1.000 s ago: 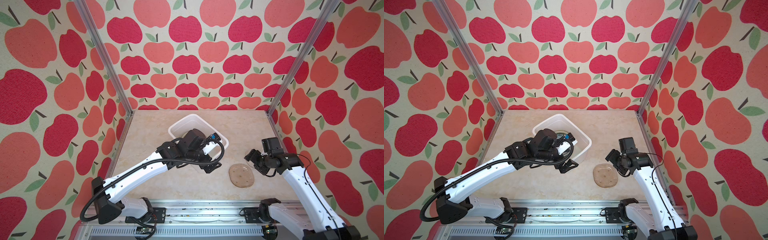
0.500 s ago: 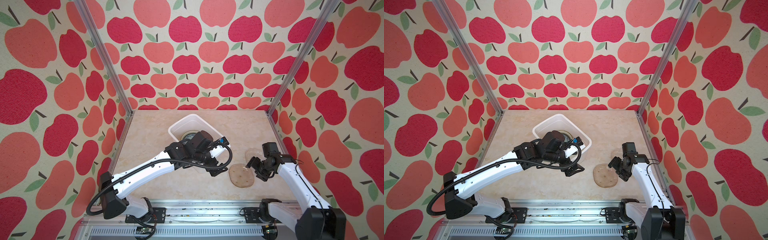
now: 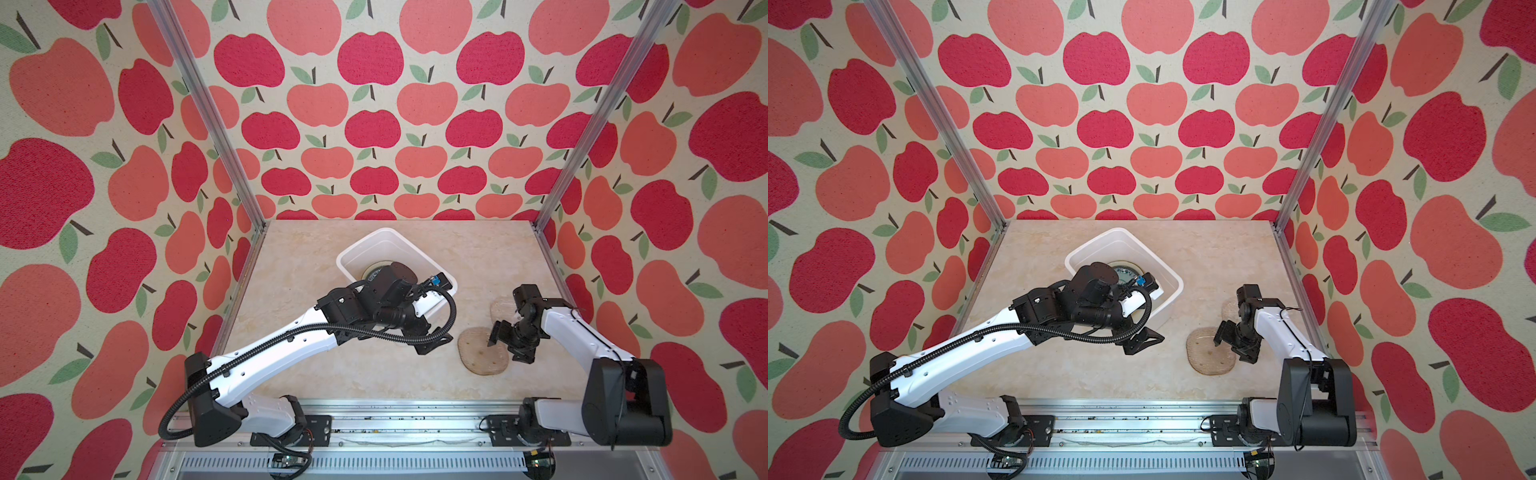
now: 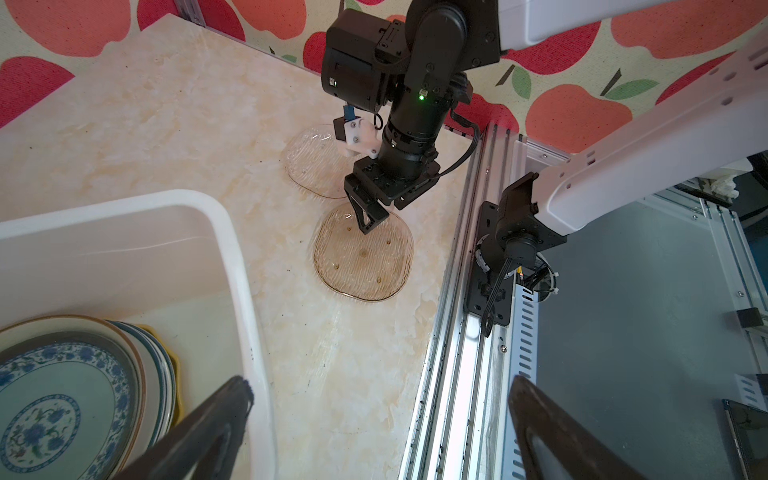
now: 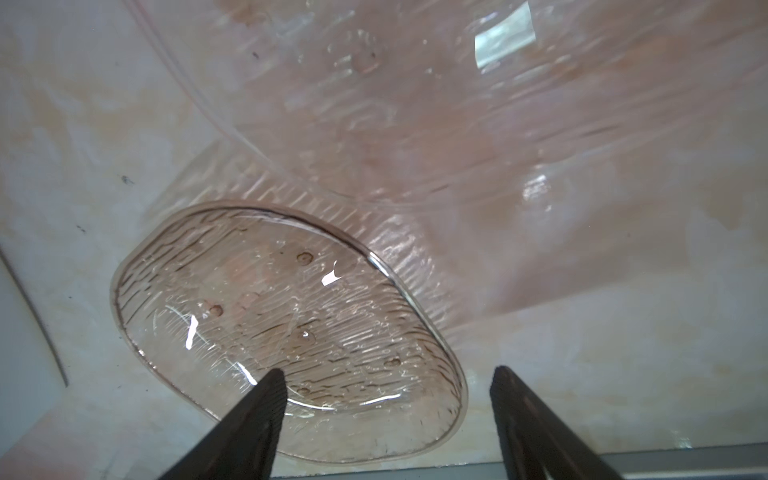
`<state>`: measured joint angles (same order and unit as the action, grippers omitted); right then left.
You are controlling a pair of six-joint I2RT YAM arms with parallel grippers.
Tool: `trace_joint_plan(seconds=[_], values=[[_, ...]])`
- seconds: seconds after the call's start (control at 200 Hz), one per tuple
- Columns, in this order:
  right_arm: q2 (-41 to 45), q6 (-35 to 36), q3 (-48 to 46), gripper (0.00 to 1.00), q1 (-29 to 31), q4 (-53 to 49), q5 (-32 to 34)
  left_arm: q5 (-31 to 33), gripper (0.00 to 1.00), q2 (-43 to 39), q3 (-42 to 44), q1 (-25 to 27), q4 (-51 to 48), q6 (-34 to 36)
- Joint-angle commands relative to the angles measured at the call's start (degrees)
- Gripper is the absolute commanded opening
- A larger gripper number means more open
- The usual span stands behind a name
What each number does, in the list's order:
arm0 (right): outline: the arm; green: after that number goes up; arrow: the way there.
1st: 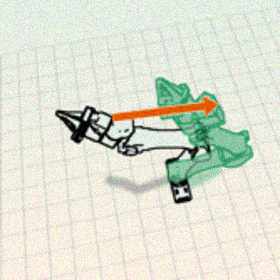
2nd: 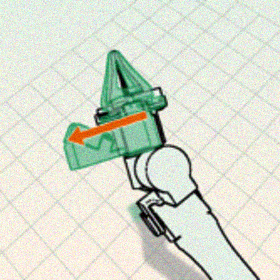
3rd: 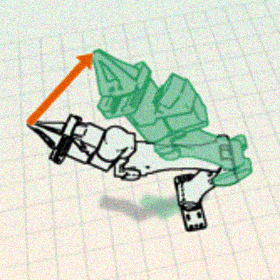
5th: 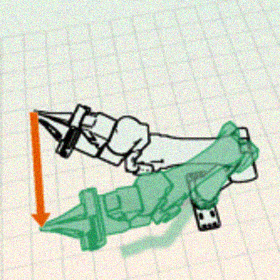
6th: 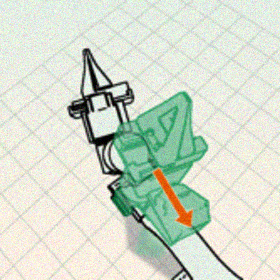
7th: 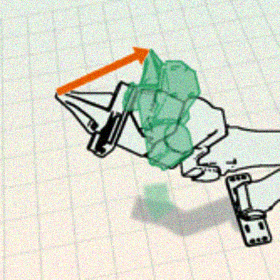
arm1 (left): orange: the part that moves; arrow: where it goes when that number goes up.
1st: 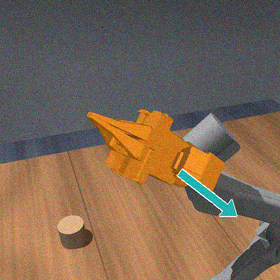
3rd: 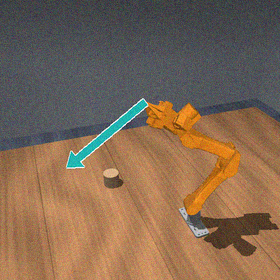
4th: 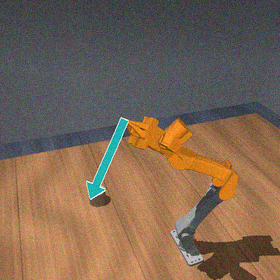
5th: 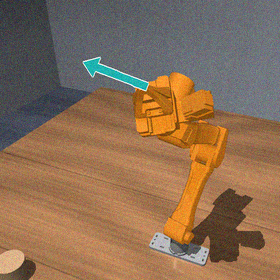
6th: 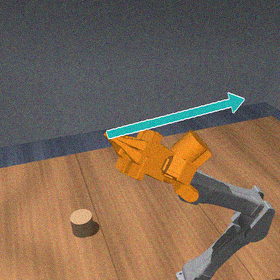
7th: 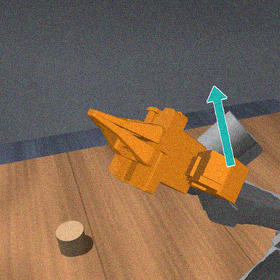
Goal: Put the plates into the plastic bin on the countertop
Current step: 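Move both grippers to the clear glass plate on the table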
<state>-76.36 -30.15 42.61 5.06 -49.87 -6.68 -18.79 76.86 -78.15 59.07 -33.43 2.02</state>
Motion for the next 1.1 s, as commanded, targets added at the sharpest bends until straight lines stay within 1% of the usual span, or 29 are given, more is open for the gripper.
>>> trace_joint_plan(seconds=[0.0,0.17,0.27,0.555,0.76,0.81,0.97,1.045,1.096], values=[[-1.07,2.72,-0.32,0.77,-0.36,1.8,-2.99,0.58,0.99,-0.75,0.28,0.27,0.11,-0.53],[-1.63,3.32,-1.44,0.67,-0.37,4.3,-8.17,0.72,0.99,0.07,-0.4,0.35,-0.4,-0.25],[-1.99,3.26,-2.28,0.62,0.6,5.62,-11.21,0.65,0.99,0.63,-0.84,0.34,-0.59,-0.27],[-2.83,4.17,-1.31,0.54,8.68,5.78,-12.34,0.57,0.99,1.27,-1.4,0.5,-0.91,-0.24],[-4.83,4.93,-0.4,0.43,11.26,8.05,-14.38,1.19,0.99,1.12,-1.47,0.43,-1.53,-0.48],[-5.42,4.81,-0.09,0.39,11.7,8.9,-14.99,1.12,0.99,1.11,-1.4,0.43,-1.56,-0.6],[-7.98,4.95,1.8,0.35,13.66,10.53,-16.2,1.59,0.99,1.12,-1.26,0.62,-2.07,-0.62],[-8.82,5.53,2.57,0.35,15.14,10.67,-16.59,1.81,0.99,1.16,-1.47,0.65,-2.44,-0.52],[-8.98,5.84,2.89,0.38,16.1,11.07,-16.7,1.84,0.99,1.25,-1.48,0.64,-2.52,-0.43]])
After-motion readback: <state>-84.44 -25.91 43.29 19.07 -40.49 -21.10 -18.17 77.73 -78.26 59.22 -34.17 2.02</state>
